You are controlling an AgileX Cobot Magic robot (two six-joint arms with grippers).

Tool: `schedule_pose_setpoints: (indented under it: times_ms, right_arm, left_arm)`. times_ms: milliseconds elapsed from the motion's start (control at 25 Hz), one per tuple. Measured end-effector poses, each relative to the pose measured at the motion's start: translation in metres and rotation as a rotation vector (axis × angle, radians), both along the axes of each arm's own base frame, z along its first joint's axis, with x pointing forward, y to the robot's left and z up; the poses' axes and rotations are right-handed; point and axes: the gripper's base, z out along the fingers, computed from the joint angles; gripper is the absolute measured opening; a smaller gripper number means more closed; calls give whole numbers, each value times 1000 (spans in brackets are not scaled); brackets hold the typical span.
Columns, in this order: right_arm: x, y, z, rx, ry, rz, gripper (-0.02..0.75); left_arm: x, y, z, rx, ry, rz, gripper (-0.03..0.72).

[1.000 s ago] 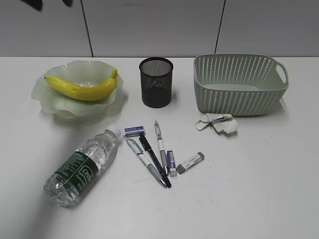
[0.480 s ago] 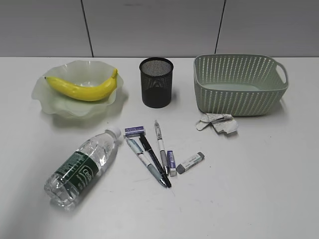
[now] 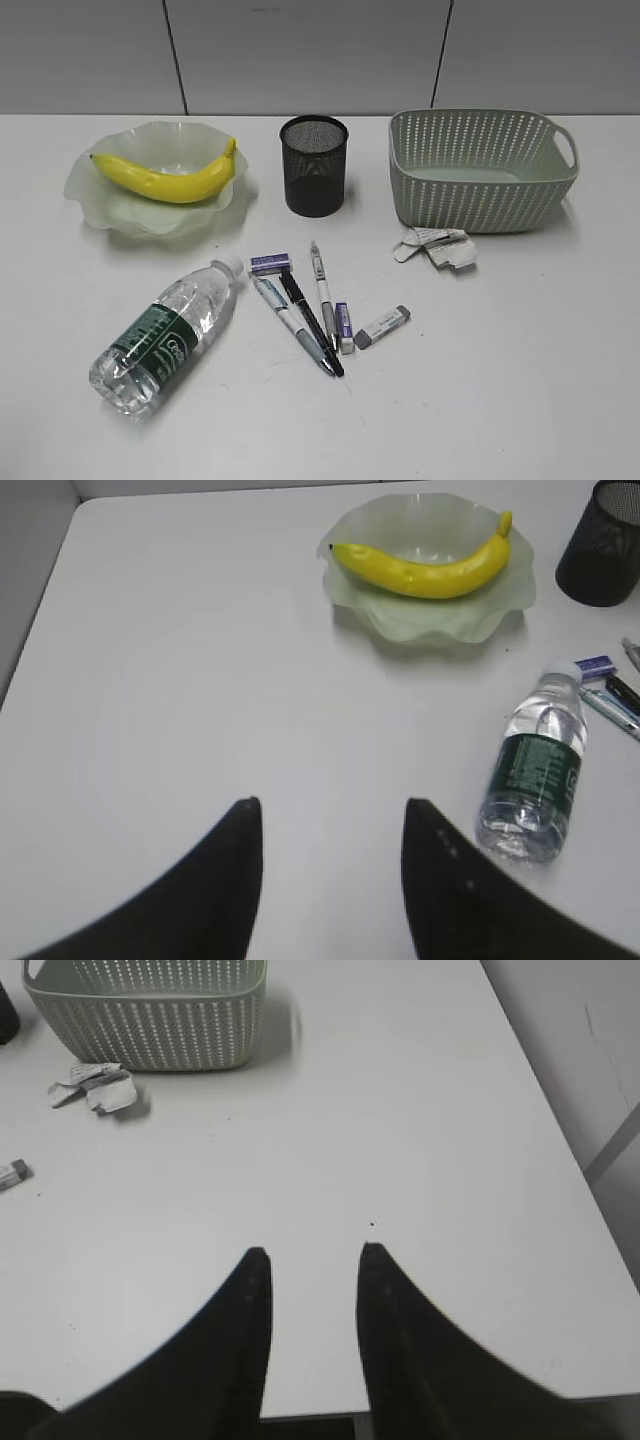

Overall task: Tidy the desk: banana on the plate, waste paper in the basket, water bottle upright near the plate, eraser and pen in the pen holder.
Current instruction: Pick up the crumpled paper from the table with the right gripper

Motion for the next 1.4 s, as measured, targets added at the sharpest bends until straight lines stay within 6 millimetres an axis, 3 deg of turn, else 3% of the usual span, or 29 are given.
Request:
schedule_pose_setpoints:
  times_ms: [80,240,360,520,640,720,880,1120,1400]
  right_arm:
    - [4,3,1,-7,20,35,247]
    - [21,14,12,-52,10,192,247]
    - [48,22,18,-78,4,303,258]
    - [86,33,21,-96,-18,439,375]
    - [116,43,14,-209,-2,564,491]
    - [136,53,4,-312,14,655,538]
    - [171,72,-20,-467,45,769,562]
    - [221,85,-78,-520,193,739,559]
    - [258,87,-141,-490,331,592,538]
  left_arm:
    - [-22,6,-20,-14,-54,0,342]
    - [-53,14,-38,-51,-193,-1,342]
    - [-58,16,-48,-52,-198,1,340]
    - [-55,12,-50,-31,-173,-46,319]
    - [-56,8,-51,-10,-172,-102,310]
    - [-56,8,-51,-8,-173,-115,308]
    - [-56,7,-51,-6,-172,-120,308]
    - [-56,7,-51,-6,-173,-121,308]
    - [-56,7,-51,-6,-173,-121,308]
